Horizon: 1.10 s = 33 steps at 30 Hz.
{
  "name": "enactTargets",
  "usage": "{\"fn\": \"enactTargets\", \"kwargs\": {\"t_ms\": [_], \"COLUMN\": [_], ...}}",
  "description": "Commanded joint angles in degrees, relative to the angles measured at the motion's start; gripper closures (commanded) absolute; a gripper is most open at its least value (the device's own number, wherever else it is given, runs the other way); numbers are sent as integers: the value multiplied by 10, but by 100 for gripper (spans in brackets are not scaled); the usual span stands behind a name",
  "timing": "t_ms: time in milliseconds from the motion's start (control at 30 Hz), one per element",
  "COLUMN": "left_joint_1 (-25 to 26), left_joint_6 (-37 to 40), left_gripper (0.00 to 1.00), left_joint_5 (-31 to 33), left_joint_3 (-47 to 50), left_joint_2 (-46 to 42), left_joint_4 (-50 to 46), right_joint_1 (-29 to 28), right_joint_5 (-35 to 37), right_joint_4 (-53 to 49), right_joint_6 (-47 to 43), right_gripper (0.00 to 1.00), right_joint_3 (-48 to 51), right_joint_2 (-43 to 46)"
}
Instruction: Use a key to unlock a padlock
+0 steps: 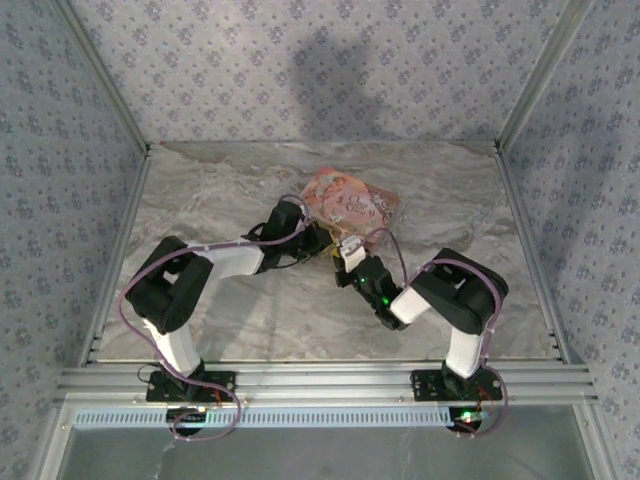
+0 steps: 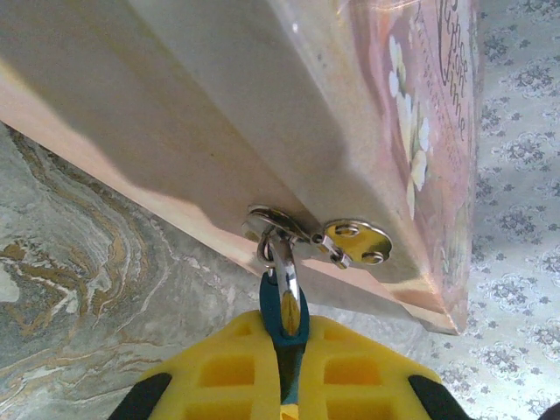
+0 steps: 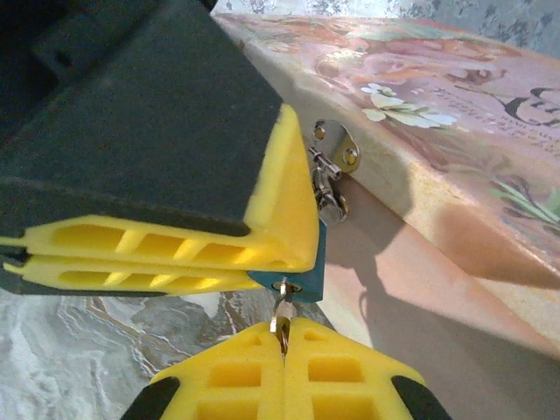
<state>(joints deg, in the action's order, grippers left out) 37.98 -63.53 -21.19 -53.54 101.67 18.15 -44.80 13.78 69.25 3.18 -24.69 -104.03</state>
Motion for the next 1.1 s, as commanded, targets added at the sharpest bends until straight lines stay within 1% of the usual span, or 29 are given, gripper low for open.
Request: {"fn": "enactTargets", "kwargs": {"t_ms": [0,233,300,467,600,900,933,967,1067], "left_joint_1": [16,16,16,15,14,6,6,4,-3], "left_joint_6": [-1,-3,-4,-5,-5,-9,-8,-7,3], "left_gripper": [100,100,100,100,100,82,78,72,63], "left_joint_5": [-68,-71,-72,-74,-70,-57,-53,-49,-42], "left_joint_3": [-16,-20,-20,-23,-24,-21,-19,-16,-15], "left_joint_2": [-10,-5,-3,1,4,2,-2,-8,-26], "left_joint_4": [8,9,9,10,9,10,10,8,-6], "right_joint_1": [35,68,73,61,63,59,60,60,60], "right_joint_5": [9,-28,-35,-22,-19,-6,-6,-7,-10], "right_joint_4": [23,13,11,-29,-11,-23,-21,-22,-23], "right_joint_6": [95,201,217,179,188,221,225,229,242], "right_gripper": [100,100,100,100,100,100,100,100,100], "right_joint_3": [-14,-21,-23,-34,-23,-3,-2,0,5], "right_joint_2": [-7,-5,-6,-3,-20,-27,-28,-26,-23]}}
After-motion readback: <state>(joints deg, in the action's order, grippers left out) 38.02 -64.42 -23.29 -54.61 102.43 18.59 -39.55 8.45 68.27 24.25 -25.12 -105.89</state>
